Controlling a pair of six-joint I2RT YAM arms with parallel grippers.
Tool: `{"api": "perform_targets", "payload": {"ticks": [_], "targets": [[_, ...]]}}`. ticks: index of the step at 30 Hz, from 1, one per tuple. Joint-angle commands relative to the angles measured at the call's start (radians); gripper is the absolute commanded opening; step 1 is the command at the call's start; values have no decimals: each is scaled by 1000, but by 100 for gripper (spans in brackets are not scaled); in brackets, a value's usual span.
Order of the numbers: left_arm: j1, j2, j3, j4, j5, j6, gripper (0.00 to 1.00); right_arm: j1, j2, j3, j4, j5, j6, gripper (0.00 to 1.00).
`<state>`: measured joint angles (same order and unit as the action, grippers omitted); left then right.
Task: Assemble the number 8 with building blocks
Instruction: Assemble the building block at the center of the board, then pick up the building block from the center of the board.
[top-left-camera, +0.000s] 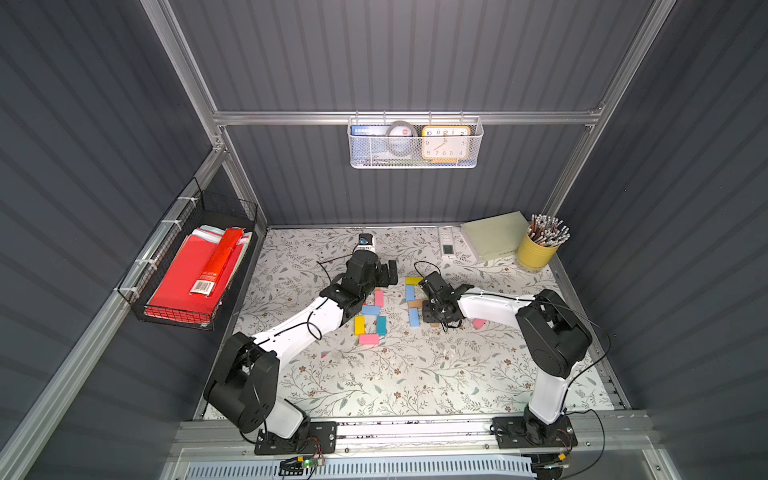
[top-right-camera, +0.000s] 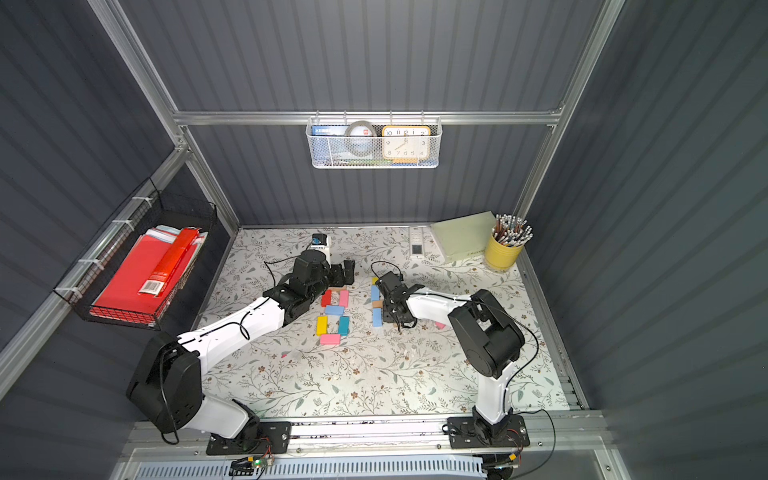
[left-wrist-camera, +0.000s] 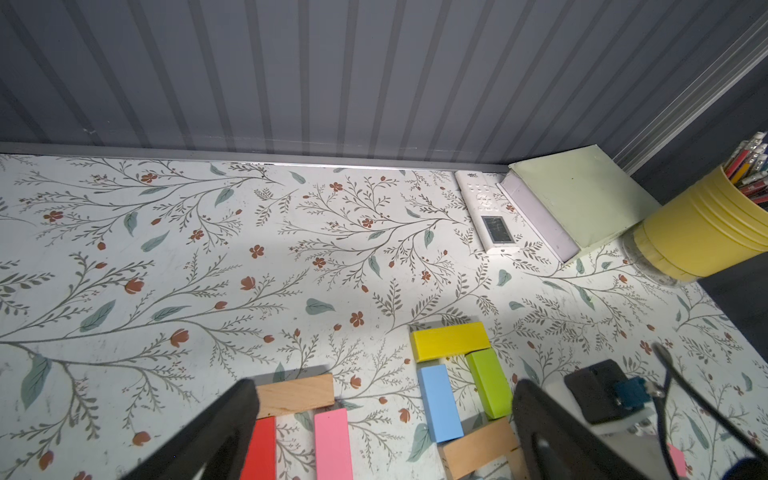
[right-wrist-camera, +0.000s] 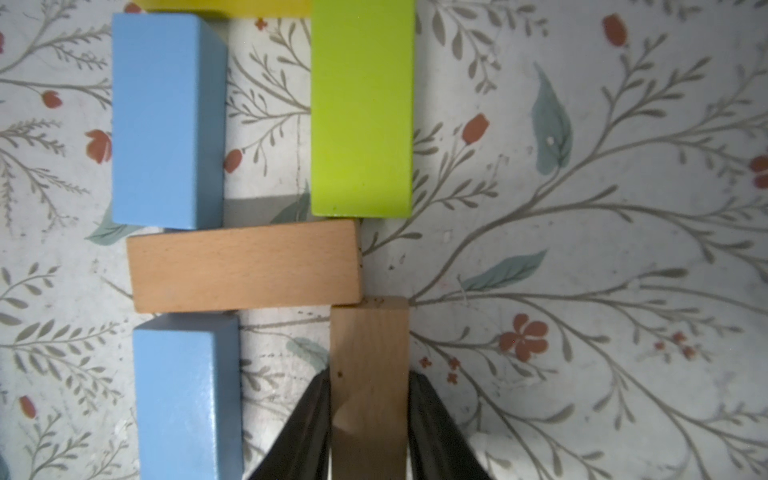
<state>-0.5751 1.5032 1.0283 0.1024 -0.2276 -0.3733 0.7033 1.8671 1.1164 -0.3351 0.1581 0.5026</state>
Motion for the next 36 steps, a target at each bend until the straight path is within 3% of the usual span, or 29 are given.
{"api": "perform_targets", "payload": {"ticks": [1,7,13,17,27,36], "targets": [[0,3,-11,2,6,20,99,-4,38,9,12,-2,6,42],[0,-2,-13,2,4,21,99,-6,-11,37,-28,5,4,66],[0,-11,-16,4,6,22,99,-25,-191,83,-117,56,7,74],[0,-16,-14,5,25,23,99,-105,-295,58,-202,58,20,77],[-2,-36,-13,6,44,57,100,-391,-449,-214,-215,48,3,84],[-2,-38,-11,10,77,61,99,-445,-401,-268,-151,-19,16,84]]}}
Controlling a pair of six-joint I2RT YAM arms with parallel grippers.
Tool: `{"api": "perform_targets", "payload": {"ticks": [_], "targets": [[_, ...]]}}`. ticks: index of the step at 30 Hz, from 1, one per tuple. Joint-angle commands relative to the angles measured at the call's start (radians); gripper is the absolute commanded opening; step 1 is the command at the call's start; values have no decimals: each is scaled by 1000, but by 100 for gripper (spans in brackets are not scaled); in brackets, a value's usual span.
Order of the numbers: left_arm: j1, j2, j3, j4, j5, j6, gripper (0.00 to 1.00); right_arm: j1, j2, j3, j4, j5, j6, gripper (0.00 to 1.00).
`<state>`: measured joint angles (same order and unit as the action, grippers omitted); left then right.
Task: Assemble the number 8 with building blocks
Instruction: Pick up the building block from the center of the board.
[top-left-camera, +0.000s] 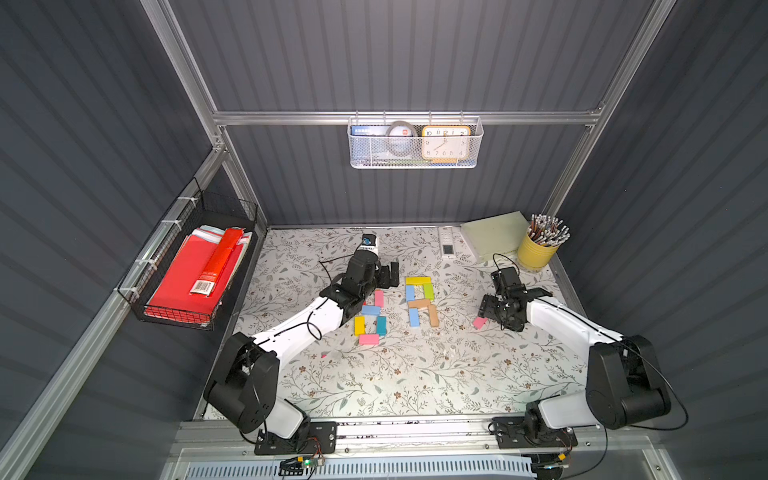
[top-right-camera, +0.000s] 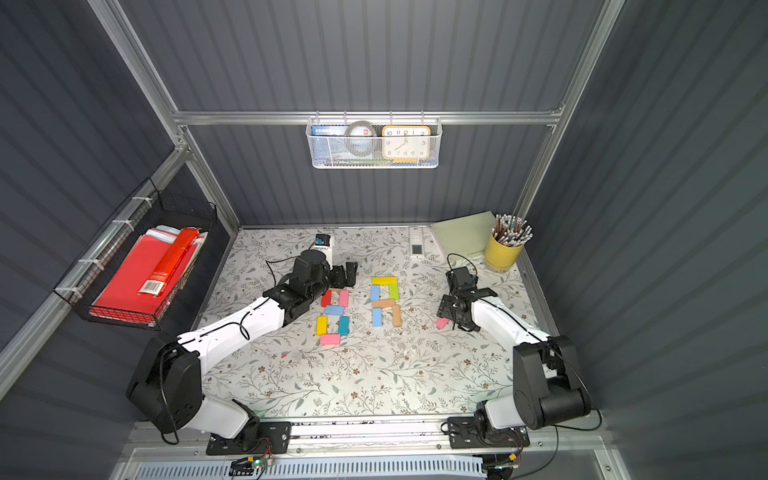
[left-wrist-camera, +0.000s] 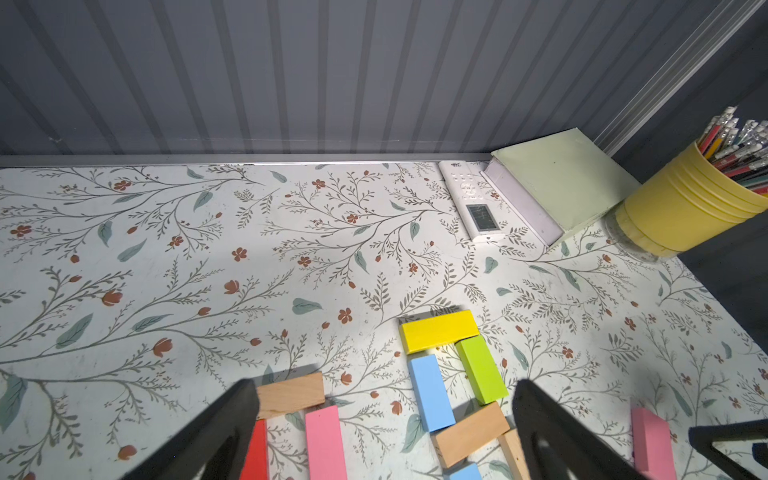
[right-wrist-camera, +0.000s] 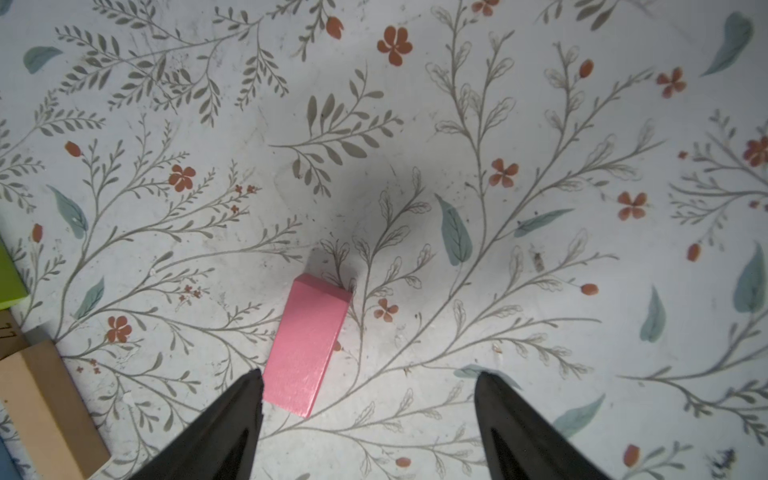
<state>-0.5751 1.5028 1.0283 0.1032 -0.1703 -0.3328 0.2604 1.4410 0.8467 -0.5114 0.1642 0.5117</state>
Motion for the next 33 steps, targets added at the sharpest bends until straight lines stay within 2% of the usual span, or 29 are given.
{"api": "perform_targets", "payload": {"ticks": [1,15,33], "targets": [[-2,-38,-11,8,20,21,99,-2,41,6,27,-29,8,84],[-2,-43,-12,9,25,21,100,9,105,-12,124,-121,117,71],[-2,-34,-13,6,26,23,100,53,221,53,82,-43,113,48]]}}
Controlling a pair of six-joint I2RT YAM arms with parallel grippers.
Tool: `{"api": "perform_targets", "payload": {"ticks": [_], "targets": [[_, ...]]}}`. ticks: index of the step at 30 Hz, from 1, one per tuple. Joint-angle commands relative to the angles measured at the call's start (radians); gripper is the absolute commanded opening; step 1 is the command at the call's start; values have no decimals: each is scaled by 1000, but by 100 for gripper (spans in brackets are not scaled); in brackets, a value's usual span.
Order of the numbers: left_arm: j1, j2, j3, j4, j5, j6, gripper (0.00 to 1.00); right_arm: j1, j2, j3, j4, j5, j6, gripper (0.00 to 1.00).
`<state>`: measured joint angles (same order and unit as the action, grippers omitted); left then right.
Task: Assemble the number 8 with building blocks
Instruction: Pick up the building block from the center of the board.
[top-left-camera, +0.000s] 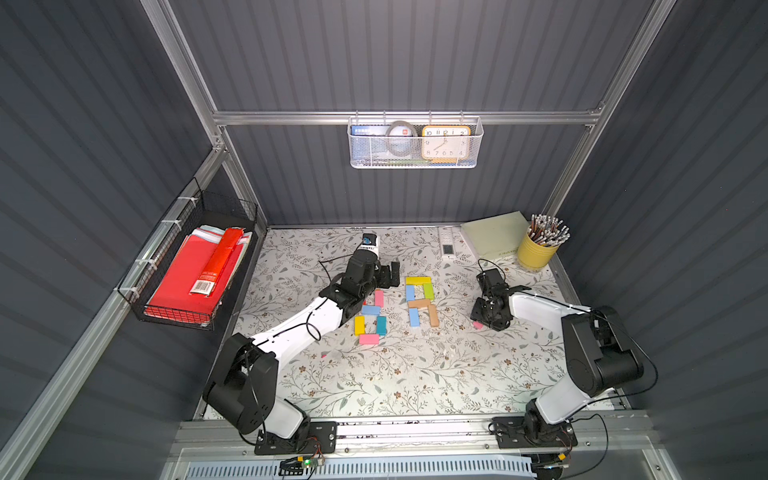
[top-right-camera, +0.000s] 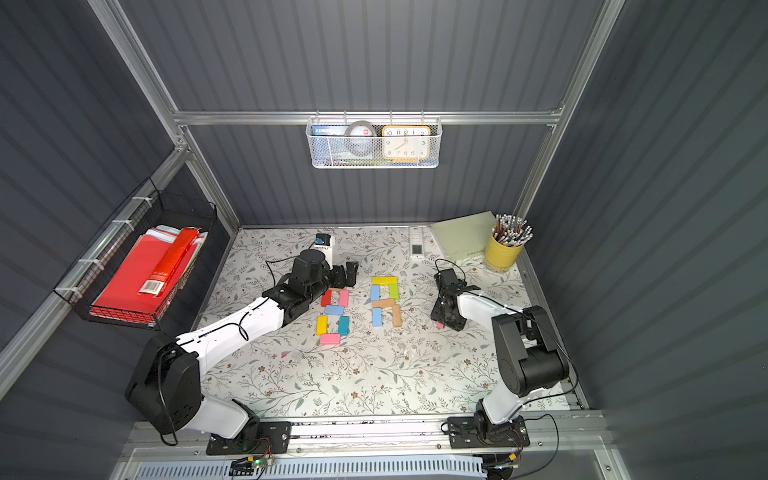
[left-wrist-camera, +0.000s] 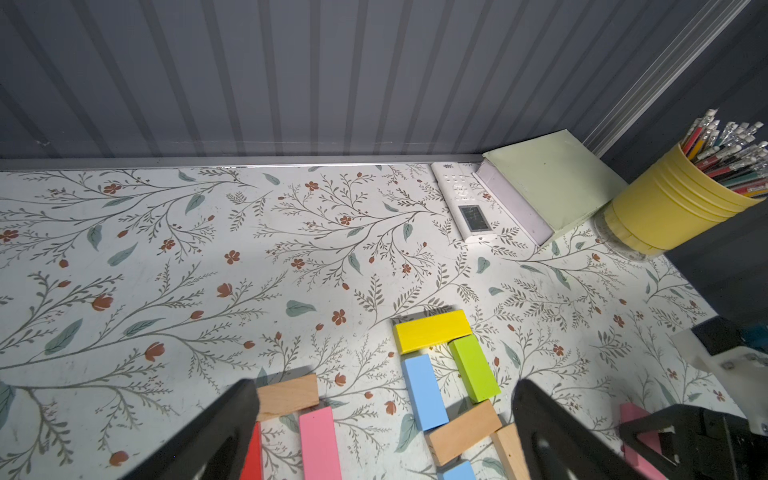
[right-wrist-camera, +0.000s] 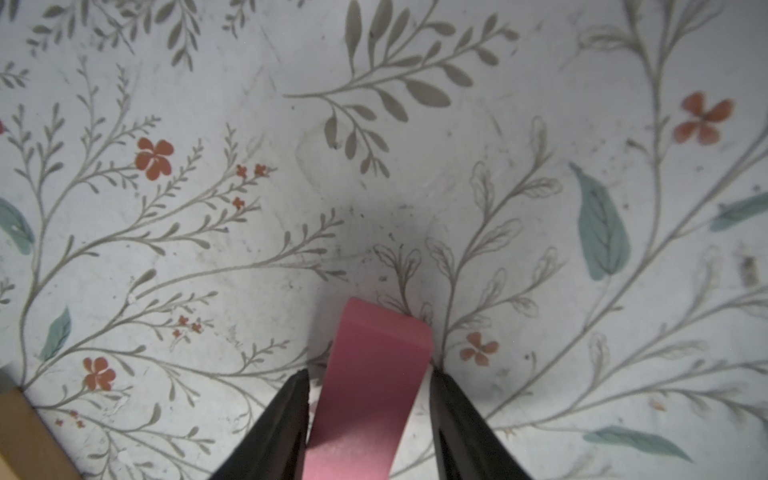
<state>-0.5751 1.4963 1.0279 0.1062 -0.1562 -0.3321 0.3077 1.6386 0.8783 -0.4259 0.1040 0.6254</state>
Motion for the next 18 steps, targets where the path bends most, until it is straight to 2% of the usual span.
{"api": "perform_targets", "payload": {"ticks": [1,3,10,14,18], "targets": [[-2,-28,-12,3,13,23,100,7,26,22,-3,14,-2,45],[-2,-26,-12,3,14,22,99,8,29,22,0,8,-4,37],[-2,-25,-12,1,14,22,99,23,2,43,10,-6,-72,23],[-2,-29,-13,1,11,18,99,61,-57,101,4,29,-205,20],[-2,-36,-14,-6,1,8,99,131,-122,150,45,29,-410,14]]}}
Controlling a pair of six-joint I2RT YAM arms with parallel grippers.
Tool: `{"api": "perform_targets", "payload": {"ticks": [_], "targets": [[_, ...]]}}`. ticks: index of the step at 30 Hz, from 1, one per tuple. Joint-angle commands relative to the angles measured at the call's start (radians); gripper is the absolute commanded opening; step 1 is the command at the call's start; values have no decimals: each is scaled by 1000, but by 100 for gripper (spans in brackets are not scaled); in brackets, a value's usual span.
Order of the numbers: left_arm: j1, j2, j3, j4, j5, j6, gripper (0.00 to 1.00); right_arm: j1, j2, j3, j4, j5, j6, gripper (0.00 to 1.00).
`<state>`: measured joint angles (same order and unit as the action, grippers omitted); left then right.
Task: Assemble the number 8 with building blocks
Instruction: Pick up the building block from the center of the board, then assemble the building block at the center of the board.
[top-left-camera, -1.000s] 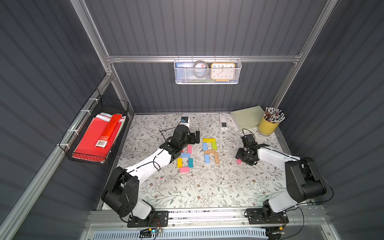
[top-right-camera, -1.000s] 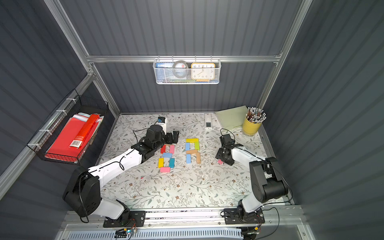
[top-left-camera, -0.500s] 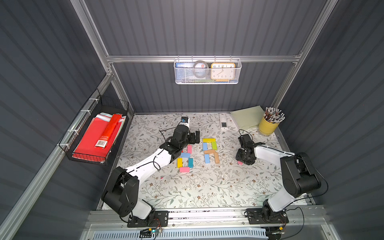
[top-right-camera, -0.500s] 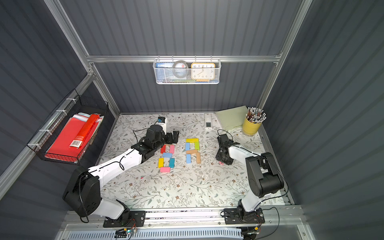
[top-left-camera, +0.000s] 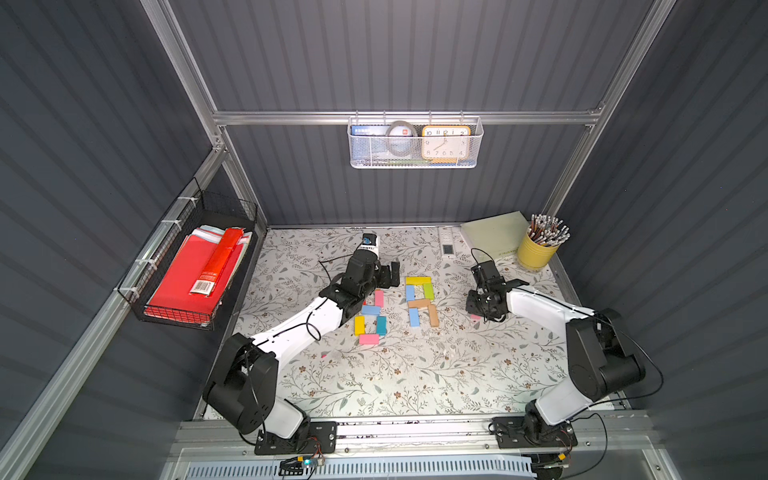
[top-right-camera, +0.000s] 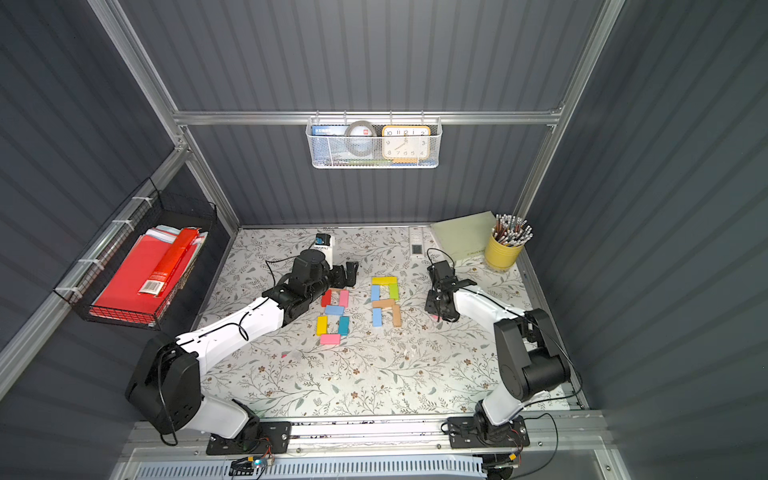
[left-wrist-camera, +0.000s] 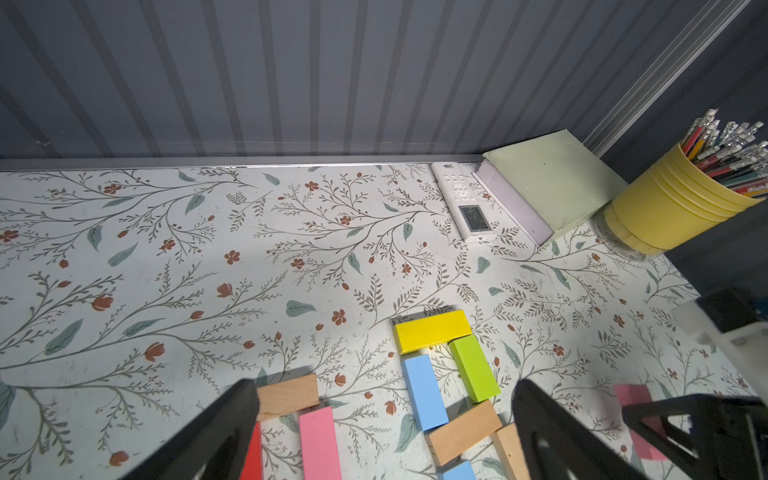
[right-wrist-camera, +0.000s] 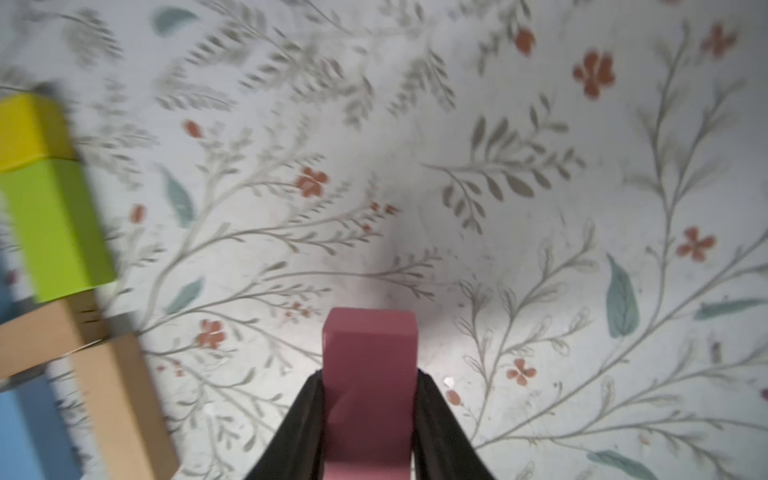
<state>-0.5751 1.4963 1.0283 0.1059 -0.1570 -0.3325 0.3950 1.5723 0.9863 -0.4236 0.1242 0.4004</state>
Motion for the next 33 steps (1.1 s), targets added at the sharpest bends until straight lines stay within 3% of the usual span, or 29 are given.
{"api": "perform_targets", "payload": {"ticks": [1,8,10,12,18,23,33], "targets": [[-2,-38,-14,-9,-2,6,99,62,-67,47,60,-1,-240,13],[-1,-60,-23,-23,-51,-7,99,180,-104,45,110,-141,-711,19],[-2,-62,-23,-29,-62,-10,100,213,-108,34,100,-164,-851,12],[-1,-64,-25,-31,-76,-11,99,233,-120,9,113,-179,-971,0],[-2,-70,-28,-37,-103,-14,100,256,-161,-37,130,-325,-1246,0],[-1,-77,-28,-45,-143,-22,99,290,-154,-46,98,-438,-1356,1],[-2,-98,-40,-38,-164,-24,99,419,9,-20,27,-254,-1485,3]]}}
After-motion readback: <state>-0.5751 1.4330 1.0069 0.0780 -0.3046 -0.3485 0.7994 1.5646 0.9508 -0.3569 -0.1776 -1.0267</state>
